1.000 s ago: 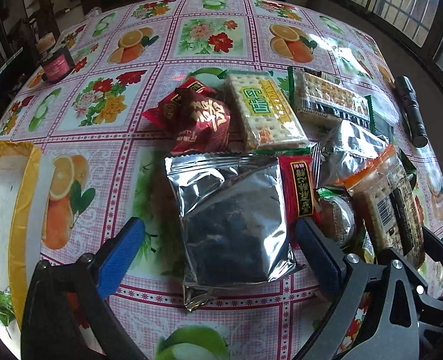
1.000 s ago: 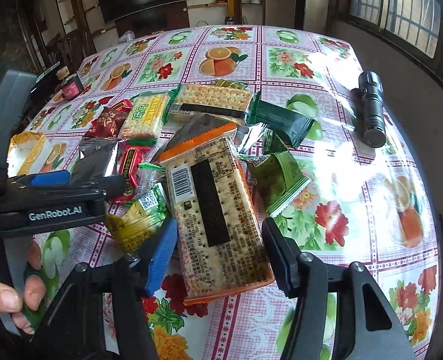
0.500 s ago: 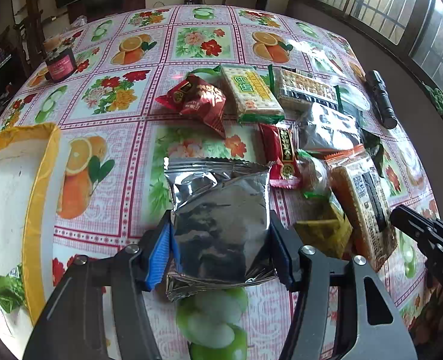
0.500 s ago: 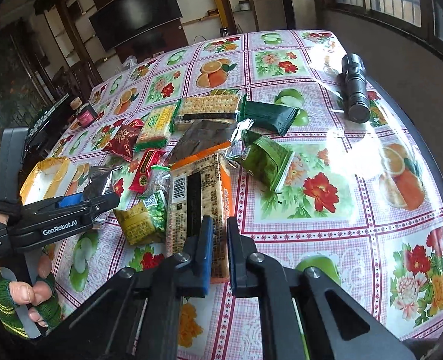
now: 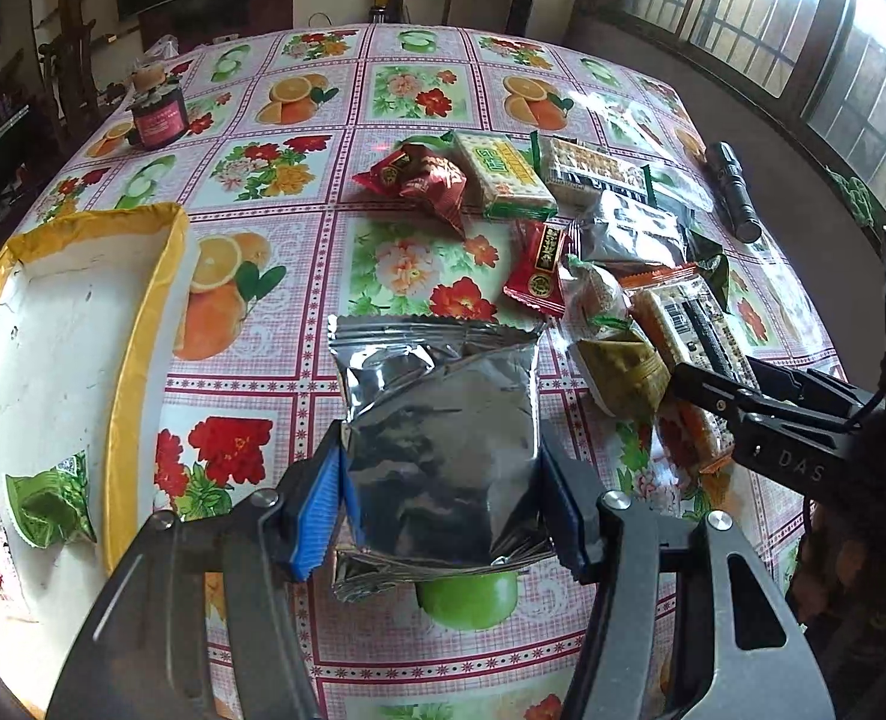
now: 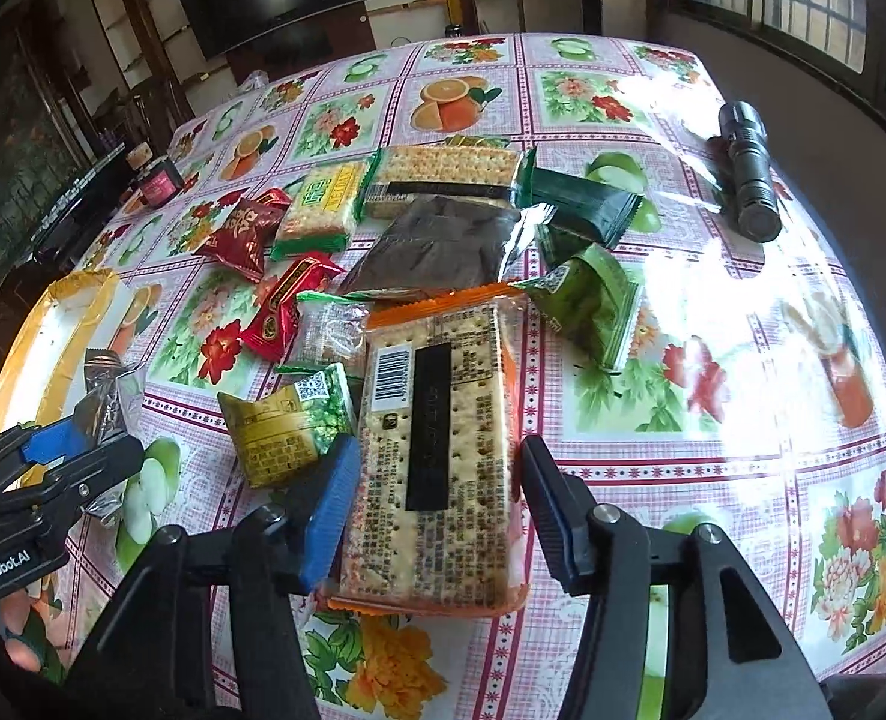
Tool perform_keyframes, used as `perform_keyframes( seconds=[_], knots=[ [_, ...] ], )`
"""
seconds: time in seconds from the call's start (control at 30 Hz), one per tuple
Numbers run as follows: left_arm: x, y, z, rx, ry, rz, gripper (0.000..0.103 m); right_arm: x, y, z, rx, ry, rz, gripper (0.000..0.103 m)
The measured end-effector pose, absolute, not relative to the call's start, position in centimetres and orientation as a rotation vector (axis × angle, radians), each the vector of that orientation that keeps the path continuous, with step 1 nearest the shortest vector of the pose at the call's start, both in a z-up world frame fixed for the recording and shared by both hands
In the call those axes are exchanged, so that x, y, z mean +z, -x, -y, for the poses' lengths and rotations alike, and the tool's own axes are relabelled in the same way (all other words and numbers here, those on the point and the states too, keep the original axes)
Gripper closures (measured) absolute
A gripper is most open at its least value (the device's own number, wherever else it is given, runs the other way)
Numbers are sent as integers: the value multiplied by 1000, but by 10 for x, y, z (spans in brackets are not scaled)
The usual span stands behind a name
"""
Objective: Organize snacks
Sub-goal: 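Grasp the silver foil bag with left tool while right tool grasps cracker packet, then carry both packets into the yellow tray and open both tools to release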
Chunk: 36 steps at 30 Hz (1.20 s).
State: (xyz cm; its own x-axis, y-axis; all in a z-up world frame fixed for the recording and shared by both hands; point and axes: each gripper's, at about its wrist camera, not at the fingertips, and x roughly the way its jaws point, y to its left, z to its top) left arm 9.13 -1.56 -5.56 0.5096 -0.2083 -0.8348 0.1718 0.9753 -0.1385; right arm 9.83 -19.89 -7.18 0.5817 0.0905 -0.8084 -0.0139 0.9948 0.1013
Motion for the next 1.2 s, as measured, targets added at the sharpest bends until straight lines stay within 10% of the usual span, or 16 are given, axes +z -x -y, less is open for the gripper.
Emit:
perform_keyframes(
  seconds=[1.2],
  knots=[
    [-11,-12,-84,36,28,-822,43,-1,-14,98,412,-191,-794,50]
  ],
)
